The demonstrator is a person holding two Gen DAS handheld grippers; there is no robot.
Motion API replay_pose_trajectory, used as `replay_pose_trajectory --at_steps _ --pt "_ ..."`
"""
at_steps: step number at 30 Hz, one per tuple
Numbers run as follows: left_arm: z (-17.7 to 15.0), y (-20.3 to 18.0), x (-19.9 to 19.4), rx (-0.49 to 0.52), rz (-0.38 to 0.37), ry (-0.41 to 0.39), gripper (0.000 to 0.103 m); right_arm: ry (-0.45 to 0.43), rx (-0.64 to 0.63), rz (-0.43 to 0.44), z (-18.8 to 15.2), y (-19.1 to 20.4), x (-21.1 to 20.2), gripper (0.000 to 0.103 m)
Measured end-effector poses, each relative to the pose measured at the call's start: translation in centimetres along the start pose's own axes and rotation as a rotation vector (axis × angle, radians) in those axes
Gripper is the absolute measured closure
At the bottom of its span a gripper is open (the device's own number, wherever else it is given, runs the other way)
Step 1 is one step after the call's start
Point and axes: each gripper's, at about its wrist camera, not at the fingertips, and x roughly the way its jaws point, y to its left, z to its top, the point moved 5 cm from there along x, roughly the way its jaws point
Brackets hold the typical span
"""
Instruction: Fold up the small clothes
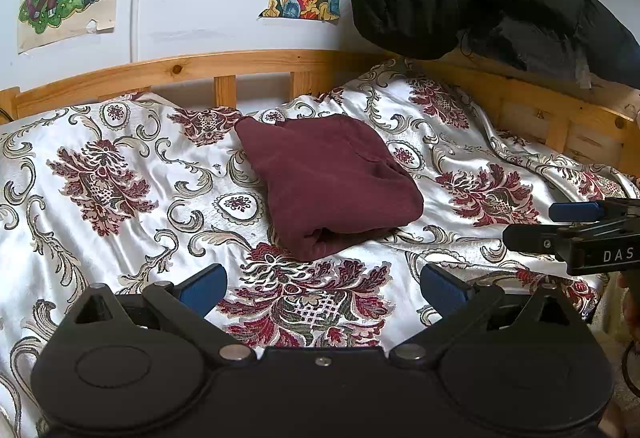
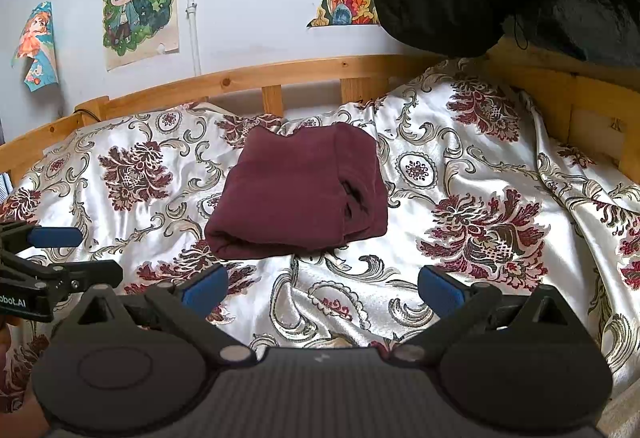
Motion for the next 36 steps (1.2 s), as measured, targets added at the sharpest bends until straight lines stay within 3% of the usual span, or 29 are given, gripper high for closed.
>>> replay_pose_trajectory --at_steps 36 --pt "0.01 0.05 -0.05 -0.001 0.0 0.0 0.001 0.014 0.002 0.002 -0.49 -0.22 0.04 0.0"
